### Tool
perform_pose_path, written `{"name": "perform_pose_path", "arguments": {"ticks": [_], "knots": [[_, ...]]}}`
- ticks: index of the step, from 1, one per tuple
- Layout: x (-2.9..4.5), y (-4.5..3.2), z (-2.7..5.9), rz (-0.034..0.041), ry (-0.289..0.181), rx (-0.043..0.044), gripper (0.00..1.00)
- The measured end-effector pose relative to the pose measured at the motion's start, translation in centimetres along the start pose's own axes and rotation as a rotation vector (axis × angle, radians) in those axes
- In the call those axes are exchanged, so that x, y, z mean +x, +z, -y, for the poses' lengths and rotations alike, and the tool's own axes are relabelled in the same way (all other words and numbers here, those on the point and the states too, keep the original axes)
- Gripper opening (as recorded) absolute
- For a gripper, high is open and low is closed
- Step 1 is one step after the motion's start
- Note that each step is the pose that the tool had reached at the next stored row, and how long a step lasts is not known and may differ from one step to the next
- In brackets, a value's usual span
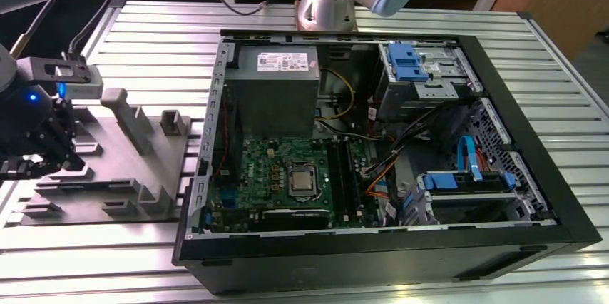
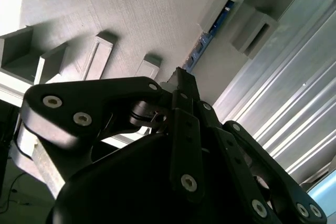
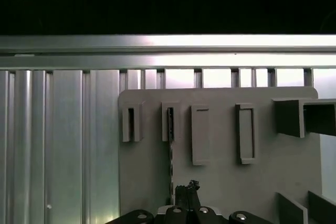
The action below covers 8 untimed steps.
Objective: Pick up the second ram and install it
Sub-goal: 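Pick up the second ram and move it above second insertion slot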
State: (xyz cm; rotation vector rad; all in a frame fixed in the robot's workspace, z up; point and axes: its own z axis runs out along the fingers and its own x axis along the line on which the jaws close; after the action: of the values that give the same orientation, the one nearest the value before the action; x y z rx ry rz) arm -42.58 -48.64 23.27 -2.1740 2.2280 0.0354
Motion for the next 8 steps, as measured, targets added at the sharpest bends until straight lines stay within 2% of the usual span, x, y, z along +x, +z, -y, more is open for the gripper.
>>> {"name": "perform_pose_path", "arguments": {"ticks": [8], "knots": [[0.42,0.51,-0.15,0.0000,-0.016,-0.0006,0.10]]}}
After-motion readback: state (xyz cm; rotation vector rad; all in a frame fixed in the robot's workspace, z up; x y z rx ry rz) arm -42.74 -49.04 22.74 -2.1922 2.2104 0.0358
